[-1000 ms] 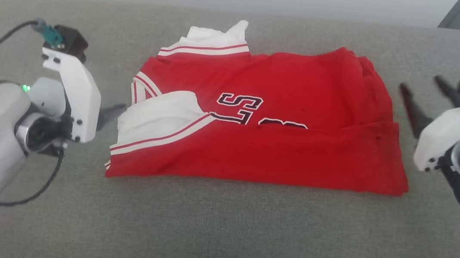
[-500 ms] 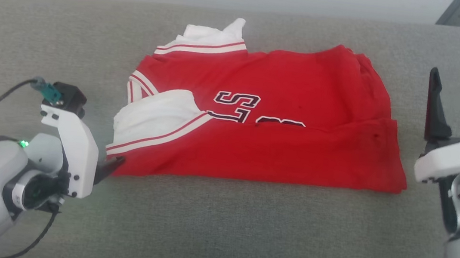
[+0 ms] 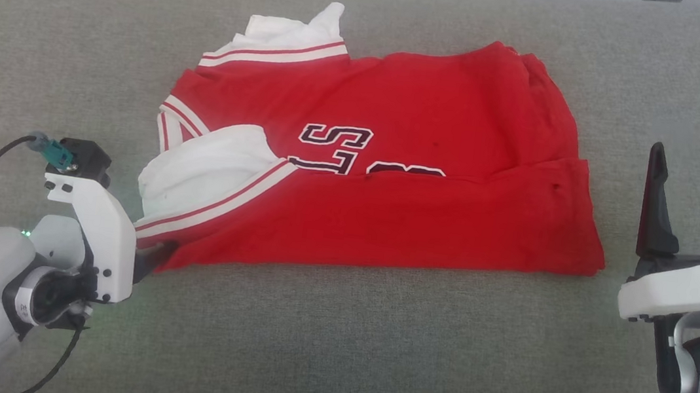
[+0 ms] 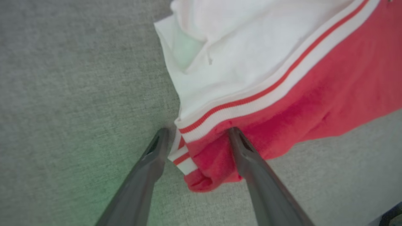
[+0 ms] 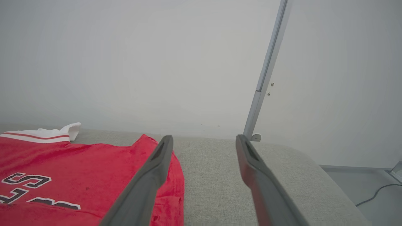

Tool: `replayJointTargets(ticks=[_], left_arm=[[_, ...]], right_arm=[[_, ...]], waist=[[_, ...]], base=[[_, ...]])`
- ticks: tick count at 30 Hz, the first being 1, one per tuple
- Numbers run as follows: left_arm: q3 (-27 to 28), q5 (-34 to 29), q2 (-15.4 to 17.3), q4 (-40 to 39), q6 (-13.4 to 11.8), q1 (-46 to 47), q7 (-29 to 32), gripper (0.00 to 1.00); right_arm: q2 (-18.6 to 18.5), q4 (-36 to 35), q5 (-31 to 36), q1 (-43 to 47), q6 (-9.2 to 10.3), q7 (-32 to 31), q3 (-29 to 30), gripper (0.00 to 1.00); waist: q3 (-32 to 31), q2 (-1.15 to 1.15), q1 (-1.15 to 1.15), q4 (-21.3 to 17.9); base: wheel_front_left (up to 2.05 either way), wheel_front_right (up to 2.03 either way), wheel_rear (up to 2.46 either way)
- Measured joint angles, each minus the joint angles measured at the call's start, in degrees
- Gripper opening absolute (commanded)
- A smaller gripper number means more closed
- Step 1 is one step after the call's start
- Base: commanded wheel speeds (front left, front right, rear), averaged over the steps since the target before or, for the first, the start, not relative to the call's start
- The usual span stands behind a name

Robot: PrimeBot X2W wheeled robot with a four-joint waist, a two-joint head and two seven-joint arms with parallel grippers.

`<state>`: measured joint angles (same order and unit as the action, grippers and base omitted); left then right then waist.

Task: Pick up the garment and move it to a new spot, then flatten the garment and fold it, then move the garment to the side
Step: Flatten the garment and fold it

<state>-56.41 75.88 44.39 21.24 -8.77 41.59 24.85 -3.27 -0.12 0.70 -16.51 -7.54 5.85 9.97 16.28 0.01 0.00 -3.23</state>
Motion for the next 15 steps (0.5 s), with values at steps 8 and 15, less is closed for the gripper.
replayJointTargets(ticks=[8,15], left_arm=[[-0.12,1.14,-1.99,3.99,3.08,0.91,1.01,0.00],[-0.46,0.91,-3.32,5.17,4.54,1.33,0.69,0.00]], right_arm=[[0.29,0.67,-3.68,1.19,0.00,-6.01,-1.13,1.00],[-2.23,3.91,-8.47,2.16,0.04,-19.40,-4.11,1.00]], waist=[[0.21,0.00,0.00,-0.25],[-0.52,0.00,0.00,0.94]], base=[[0.00,0.00,0.00],[0.00,0.00,0.00]])
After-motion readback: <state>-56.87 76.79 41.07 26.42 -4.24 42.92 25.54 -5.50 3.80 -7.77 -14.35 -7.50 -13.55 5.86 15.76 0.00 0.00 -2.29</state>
